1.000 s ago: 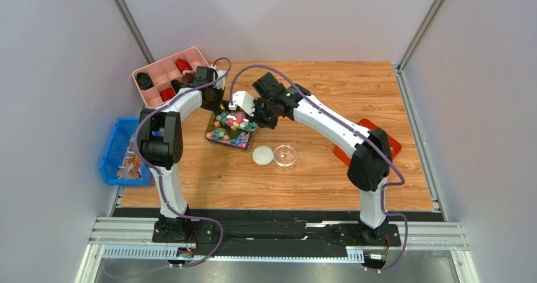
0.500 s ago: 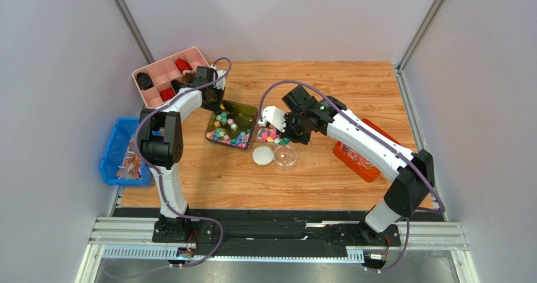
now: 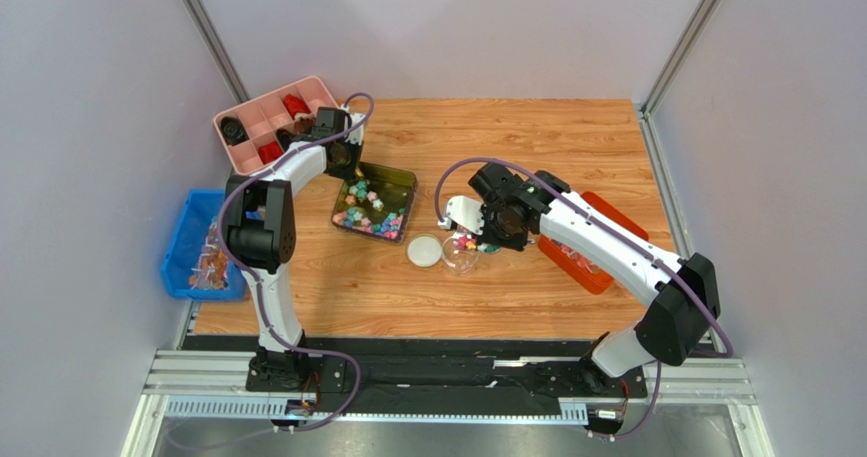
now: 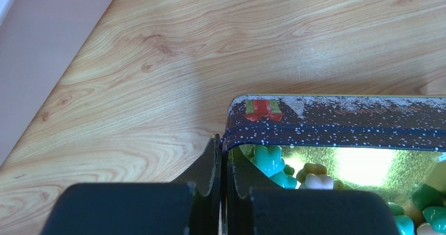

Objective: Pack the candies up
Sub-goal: Place the fake candies in the packing bottle.

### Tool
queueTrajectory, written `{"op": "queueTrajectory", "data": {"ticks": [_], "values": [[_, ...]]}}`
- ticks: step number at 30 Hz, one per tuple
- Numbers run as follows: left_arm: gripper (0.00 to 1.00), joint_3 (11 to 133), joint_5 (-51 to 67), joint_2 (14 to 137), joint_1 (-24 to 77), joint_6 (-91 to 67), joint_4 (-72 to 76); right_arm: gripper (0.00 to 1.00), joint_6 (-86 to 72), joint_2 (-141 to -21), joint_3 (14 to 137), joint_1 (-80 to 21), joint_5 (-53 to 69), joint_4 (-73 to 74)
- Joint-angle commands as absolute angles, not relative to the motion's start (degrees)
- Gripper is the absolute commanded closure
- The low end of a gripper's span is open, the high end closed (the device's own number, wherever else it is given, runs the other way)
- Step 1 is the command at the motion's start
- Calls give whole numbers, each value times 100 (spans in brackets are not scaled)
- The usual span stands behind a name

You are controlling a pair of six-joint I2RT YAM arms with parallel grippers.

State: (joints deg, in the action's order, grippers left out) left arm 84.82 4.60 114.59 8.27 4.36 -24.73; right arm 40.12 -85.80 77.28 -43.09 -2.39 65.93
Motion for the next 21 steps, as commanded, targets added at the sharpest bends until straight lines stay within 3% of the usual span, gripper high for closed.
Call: {"op": "queueTrajectory", "data": {"ticks": [1,21], "values": [[100,8728,589,11408,844,448,-2452,100,4113,-8464,7778,-4350,-693,6671],[100,8719,580,11426,844,448,-2435,100,4105,-9088,8051,-4755,-1660,6935]]}}
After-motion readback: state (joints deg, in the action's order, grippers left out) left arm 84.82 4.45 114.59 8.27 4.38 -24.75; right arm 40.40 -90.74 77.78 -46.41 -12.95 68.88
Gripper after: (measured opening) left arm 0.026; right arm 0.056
